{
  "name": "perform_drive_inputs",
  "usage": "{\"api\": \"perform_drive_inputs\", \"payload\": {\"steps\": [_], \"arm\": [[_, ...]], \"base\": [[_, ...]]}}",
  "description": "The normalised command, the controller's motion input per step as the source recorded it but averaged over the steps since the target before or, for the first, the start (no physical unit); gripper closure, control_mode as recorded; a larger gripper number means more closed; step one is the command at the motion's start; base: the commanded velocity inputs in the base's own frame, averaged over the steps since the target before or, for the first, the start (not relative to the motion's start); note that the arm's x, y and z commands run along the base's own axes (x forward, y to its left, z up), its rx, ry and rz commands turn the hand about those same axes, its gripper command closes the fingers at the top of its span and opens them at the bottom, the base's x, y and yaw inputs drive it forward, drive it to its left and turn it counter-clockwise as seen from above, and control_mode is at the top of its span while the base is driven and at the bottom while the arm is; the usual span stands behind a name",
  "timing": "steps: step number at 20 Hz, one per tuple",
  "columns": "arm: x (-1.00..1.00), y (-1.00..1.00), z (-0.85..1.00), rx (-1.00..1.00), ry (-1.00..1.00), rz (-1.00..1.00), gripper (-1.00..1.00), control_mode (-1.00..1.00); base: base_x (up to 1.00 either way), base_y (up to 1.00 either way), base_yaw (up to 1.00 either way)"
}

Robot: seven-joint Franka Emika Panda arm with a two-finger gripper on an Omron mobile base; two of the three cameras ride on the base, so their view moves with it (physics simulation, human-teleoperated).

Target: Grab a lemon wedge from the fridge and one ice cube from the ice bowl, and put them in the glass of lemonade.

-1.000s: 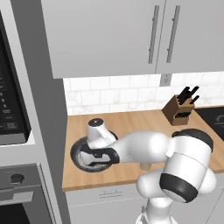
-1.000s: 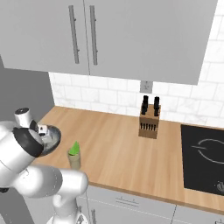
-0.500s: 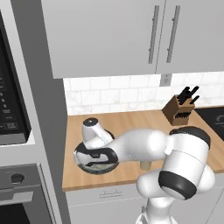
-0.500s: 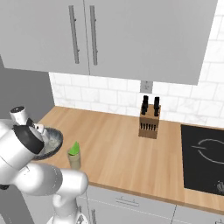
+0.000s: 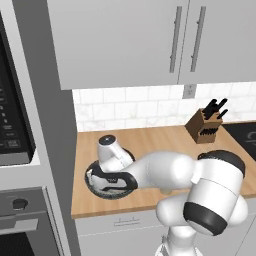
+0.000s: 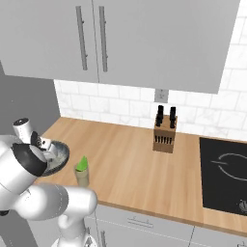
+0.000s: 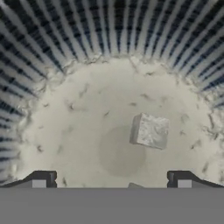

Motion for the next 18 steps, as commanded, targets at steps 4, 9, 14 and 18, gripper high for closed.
{"api": "perform_drive_inputs", "payload": {"steps": [4,9,14,18], "arm": [[-0.03,-0.04,0.05,0.05,0.00,-0.07,-1.00,-1.00],[-0.05,-0.10,-0.07,0.04,0.01,-0.03,-1.00,-1.00],[-0.03,0.00,-0.06,0.01,0.06,0.00,-1.00,-1.00],[-0.07,0.01,-0.12,0.01,0.02,0.00,-1.00,-1.00]], "base": [[0.00,0.00,0.00],[0.00,0.00,0.00],[0.00,0.00,0.00],[0.00,0.00,0.00]]}}
